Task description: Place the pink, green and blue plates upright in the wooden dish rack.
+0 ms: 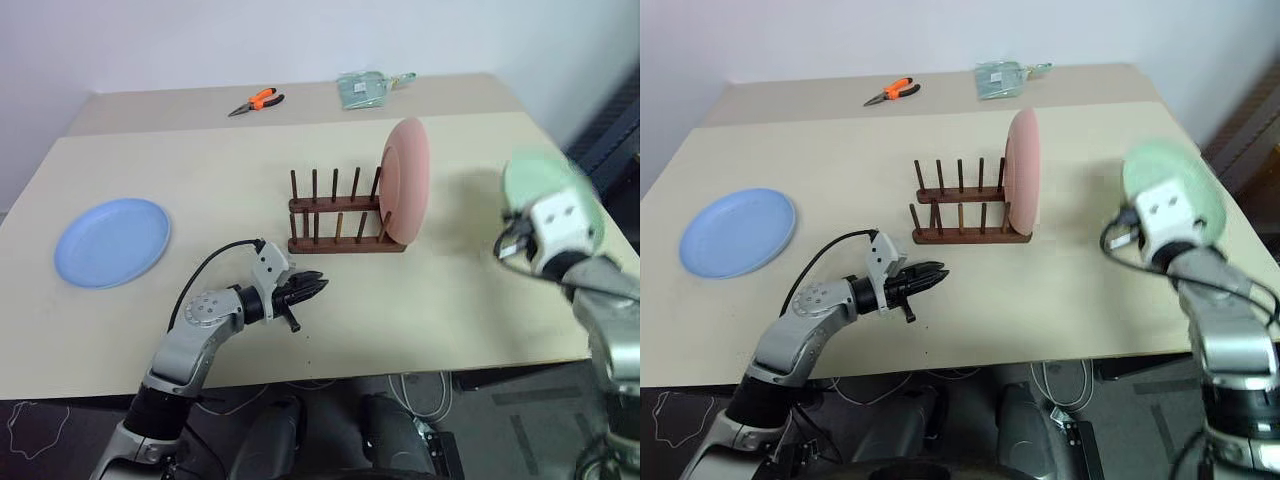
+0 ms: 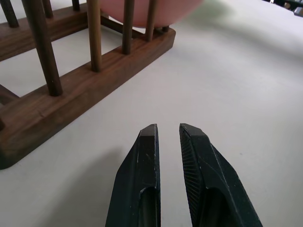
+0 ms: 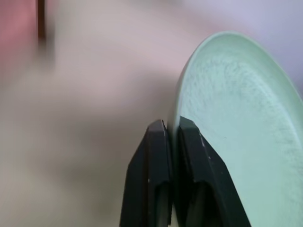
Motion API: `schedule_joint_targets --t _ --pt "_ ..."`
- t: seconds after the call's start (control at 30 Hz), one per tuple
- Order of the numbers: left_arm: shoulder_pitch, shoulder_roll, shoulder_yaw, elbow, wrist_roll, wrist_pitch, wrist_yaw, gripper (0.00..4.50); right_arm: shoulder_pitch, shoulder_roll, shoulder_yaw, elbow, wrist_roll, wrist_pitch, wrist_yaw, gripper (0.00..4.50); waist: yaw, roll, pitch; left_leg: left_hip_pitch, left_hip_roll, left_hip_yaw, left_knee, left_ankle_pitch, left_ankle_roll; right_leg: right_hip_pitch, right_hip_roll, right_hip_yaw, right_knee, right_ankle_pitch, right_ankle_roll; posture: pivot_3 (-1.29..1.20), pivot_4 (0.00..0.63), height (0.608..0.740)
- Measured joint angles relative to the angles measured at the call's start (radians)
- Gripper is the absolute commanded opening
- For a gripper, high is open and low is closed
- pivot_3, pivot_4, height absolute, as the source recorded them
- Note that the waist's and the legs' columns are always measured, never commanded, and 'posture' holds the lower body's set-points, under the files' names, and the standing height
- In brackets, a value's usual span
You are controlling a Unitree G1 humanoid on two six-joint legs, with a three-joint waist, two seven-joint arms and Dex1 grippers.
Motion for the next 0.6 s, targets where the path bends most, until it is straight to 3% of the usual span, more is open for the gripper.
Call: schedule_joint_targets --t 0.1,0.2,0.27,0.37,0.47,0.6 --pt "-0.001 -0.008 0.012 0.020 0.004 -0.025 0.021 0.67 -0.186 0.082 -0.081 -0.077 0.204 0.053 -0.030 0.02 0.006 -0.001 0.000 0.000 0.001 -0.001 0.000 -0.001 0.000 0.000 0.000 -0.001 -0.001 0.000 0.000 0.00 0.150 0.739" --pt "-0.001 -0.016 0.038 0.052 0.012 -0.064 0.055 0.67 -0.308 0.188 -0.120 -0.148 0.548 0.141 -0.091 0.02 0.006 -0.002 0.000 -0.001 0.000 -0.002 0.000 -0.001 0.001 0.000 -0.001 -0.001 -0.001 0.000 0.000 0.00 0.150 0.739" --pt "-0.005 -0.018 0.057 0.067 0.013 -0.081 0.075 0.67 -0.345 0.253 -0.104 -0.196 0.771 0.177 -0.155 0.02 0.006 -0.001 0.000 -0.001 0.000 -0.002 0.000 -0.001 0.001 -0.001 -0.001 0.000 -0.001 0.000 0.000 0.00 0.150 0.739" --pt "-0.003 -0.011 0.079 0.084 0.018 -0.100 0.084 0.67 -0.369 0.390 -0.042 -0.220 0.989 0.166 -0.270 0.02 0.003 -0.002 -0.001 -0.001 0.001 -0.002 0.000 -0.001 0.001 -0.001 -0.001 0.000 -0.001 0.000 0.000 0.00 0.150 0.739" --pt "0.001 -0.009 0.080 0.088 0.025 -0.114 0.085 0.67 -0.334 0.469 0.069 -0.220 1.053 0.166 -0.343 0.02 -0.001 -0.001 -0.001 -0.001 0.001 -0.001 0.000 -0.001 0.001 -0.002 -0.001 0.001 0.000 0.000 -0.001 0.00 0.150 0.739" --pt "0.018 -0.004 0.084 0.088 0.025 -0.123 0.091 0.67 -0.282 0.546 0.172 -0.181 0.995 0.154 -0.424 0.02 -0.002 -0.001 -0.001 -0.001 0.000 0.000 0.000 -0.001 0.000 -0.003 0.000 0.001 0.001 0.001 0.000 0.00 0.150 0.739"
